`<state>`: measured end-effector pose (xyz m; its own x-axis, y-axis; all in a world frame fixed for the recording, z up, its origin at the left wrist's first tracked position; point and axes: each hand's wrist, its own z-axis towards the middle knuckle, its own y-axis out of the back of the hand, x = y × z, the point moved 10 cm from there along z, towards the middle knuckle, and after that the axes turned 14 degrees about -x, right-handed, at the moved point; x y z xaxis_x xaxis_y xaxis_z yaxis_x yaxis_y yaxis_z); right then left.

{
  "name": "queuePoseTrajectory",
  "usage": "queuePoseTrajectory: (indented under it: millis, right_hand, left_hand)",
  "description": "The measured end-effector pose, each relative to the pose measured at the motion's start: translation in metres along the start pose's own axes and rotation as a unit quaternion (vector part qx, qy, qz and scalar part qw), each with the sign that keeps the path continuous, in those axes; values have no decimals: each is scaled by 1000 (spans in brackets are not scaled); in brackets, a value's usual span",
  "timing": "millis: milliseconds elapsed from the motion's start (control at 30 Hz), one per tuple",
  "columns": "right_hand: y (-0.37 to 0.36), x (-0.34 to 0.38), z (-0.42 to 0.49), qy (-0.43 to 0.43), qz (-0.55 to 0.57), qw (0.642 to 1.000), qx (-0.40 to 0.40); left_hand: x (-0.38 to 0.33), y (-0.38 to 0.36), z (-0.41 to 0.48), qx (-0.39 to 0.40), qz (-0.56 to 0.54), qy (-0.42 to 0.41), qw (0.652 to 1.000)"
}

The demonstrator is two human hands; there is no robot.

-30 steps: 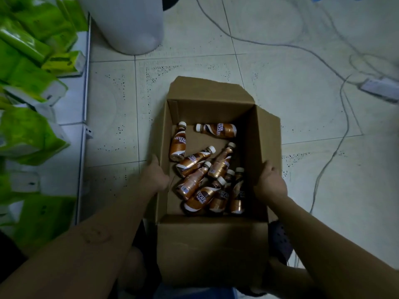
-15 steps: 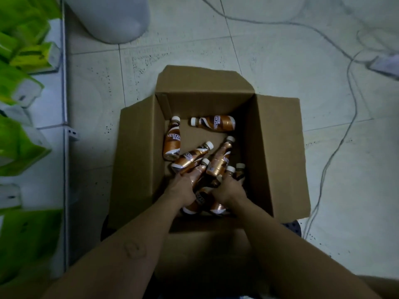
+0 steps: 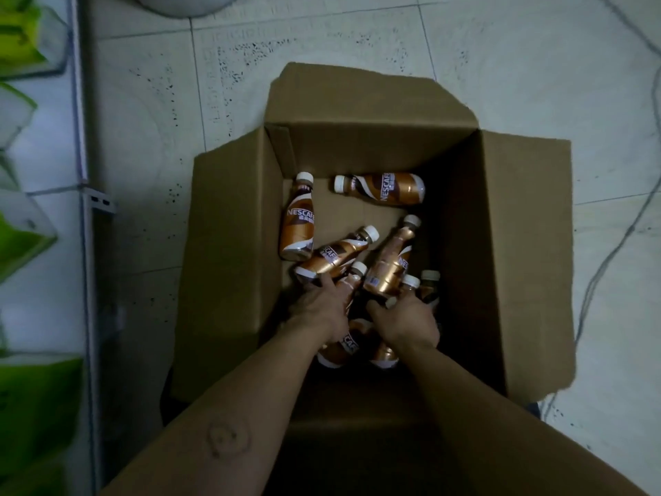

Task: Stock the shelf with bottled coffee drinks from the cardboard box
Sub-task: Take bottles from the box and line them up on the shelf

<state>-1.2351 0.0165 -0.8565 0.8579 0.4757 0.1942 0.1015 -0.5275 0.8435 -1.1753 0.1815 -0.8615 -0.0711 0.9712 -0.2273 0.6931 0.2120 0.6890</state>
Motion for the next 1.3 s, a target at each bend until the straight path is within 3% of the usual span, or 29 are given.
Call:
queuePoseTrajectory:
  millis: [167, 333, 467, 700, 933, 1300]
  right_hand:
    - [26, 22, -32, 73, 2, 997, -8]
    - [106, 64, -83, 172, 125, 973, -87]
    - [192, 95, -128, 217, 215, 941, -148]
    - [337, 135, -220, 352, 294, 858, -233]
    - [466, 172, -342, 458, 289, 782, -309]
    - [541, 261, -511, 568, 372, 696, -233]
  left_hand:
    - [-3, 31, -34, -50, -94, 0, 994]
    - [11, 108, -90, -171, -235, 55, 955]
    - [-3, 175, -155, -201, -322, -46, 924]
    - [-20, 305, -281, -354, -274, -183, 875]
    - [-5, 405, -414, -532, -307, -198, 763]
    - [101, 487, -564, -662, -308, -154, 666]
